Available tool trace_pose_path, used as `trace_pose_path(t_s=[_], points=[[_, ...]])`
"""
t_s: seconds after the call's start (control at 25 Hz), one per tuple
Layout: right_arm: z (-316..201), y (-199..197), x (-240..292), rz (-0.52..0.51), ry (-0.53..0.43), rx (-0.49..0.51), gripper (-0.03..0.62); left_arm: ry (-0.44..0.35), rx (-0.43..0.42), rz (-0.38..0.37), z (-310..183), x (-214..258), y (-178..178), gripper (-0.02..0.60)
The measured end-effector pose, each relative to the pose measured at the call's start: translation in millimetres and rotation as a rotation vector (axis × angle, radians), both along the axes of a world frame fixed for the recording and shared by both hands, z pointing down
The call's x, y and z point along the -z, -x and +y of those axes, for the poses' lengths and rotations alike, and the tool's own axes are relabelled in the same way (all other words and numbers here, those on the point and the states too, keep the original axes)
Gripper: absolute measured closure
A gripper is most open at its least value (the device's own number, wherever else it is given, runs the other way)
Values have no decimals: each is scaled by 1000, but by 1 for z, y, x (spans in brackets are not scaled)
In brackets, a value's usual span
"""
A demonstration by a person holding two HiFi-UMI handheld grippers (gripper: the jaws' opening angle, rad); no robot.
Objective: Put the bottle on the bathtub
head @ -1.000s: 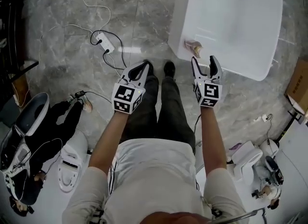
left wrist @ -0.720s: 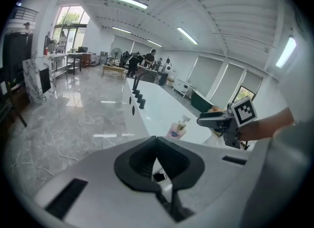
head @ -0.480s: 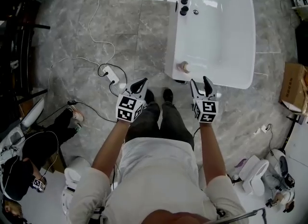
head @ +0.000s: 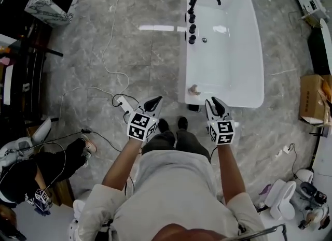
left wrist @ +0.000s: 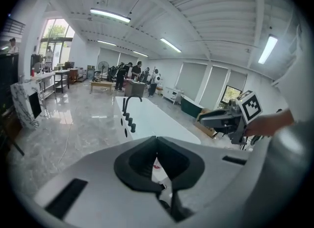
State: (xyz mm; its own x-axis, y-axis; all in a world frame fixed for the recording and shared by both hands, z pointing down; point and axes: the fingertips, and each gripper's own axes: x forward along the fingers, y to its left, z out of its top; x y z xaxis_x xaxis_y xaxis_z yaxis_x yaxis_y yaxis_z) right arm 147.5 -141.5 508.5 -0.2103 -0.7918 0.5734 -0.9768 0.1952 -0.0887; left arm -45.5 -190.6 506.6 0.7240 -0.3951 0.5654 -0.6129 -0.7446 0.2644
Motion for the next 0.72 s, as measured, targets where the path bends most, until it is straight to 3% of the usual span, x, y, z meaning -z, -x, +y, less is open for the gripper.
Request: trace_pose_path(t_s=[0.72], points=[[14, -21, 124, -48, -174, 71, 539, -154, 28, 75, 8, 119, -28, 574]])
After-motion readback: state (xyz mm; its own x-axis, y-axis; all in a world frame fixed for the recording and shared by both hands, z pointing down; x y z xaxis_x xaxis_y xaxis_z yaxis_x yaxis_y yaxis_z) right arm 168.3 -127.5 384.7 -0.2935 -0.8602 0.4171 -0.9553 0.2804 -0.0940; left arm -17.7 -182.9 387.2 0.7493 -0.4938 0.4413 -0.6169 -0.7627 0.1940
